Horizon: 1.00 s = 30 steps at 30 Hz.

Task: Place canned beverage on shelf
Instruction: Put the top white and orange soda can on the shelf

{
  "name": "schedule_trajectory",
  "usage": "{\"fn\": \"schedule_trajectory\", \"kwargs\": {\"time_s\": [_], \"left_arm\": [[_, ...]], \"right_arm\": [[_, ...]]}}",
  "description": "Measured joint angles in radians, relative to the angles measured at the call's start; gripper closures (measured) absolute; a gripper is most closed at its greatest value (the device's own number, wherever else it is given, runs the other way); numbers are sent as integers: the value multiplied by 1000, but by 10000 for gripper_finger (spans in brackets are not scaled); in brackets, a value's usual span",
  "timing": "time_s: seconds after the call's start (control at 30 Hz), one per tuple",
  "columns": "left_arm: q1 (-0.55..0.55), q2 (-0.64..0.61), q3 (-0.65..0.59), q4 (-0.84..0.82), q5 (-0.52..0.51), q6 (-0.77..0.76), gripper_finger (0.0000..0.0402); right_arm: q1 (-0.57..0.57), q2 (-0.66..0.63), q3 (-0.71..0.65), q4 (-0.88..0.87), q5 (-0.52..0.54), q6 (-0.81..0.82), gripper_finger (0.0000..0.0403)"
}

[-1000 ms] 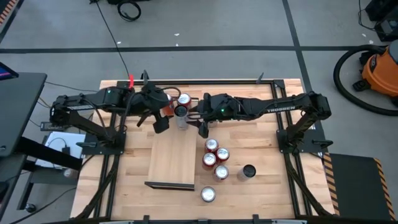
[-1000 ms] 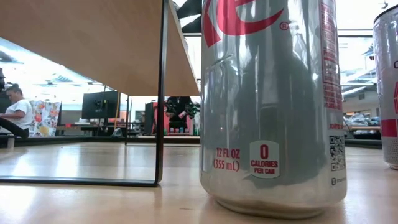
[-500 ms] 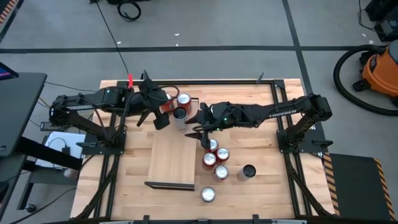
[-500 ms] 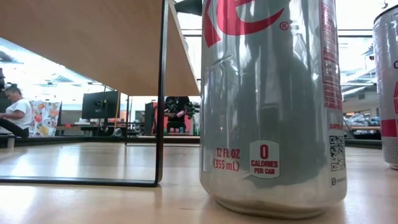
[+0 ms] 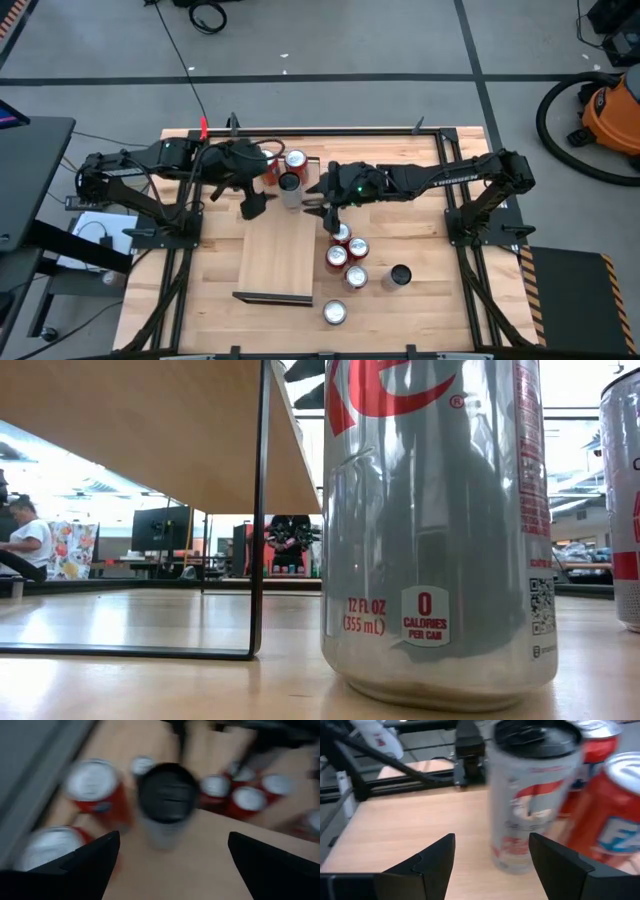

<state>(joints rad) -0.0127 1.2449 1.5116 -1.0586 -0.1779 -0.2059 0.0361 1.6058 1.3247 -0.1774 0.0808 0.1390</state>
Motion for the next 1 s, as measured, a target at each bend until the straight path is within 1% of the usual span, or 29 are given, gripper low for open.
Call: {"fn": "schedule_trajectory", "kwargs": {"time_s": [0.03, 0.1, 0.2, 0.3, 0.53, 0.73, 0.83, 1.0], "left_arm": [[0, 0, 0, 5, 34, -10, 18], [-2, 10, 0, 35, 45, -21, 18], [-8, 26, -1, 67, 2, -11, 18], [-8, 47, 1, 116, -53, -11, 18], [-8, 103, 1, 183, -87, -3, 18], [-8, 147, -1, 155, -97, -4, 18], [-8, 158, 2, 156, -98, -12, 31], [-8, 156, 1, 137, -97, -18, 77]], "right_arm": [[-4, 0, 0, 2, 1, 0, 140], [-9, 1, 0, 16, -2, -1, 140], [-15, 1, 0, 38, -3, -22, 140], [-20, -8, -1, 6, -3, -22, 140], [-12, -50, 0, -42, -4, -20, 140], [-12, -81, 0, -81, -4, -35, 140], [-12, -95, 0, -109, -4, -35, 140], [-12, -100, 0, -130, -4, -50, 140]]}}
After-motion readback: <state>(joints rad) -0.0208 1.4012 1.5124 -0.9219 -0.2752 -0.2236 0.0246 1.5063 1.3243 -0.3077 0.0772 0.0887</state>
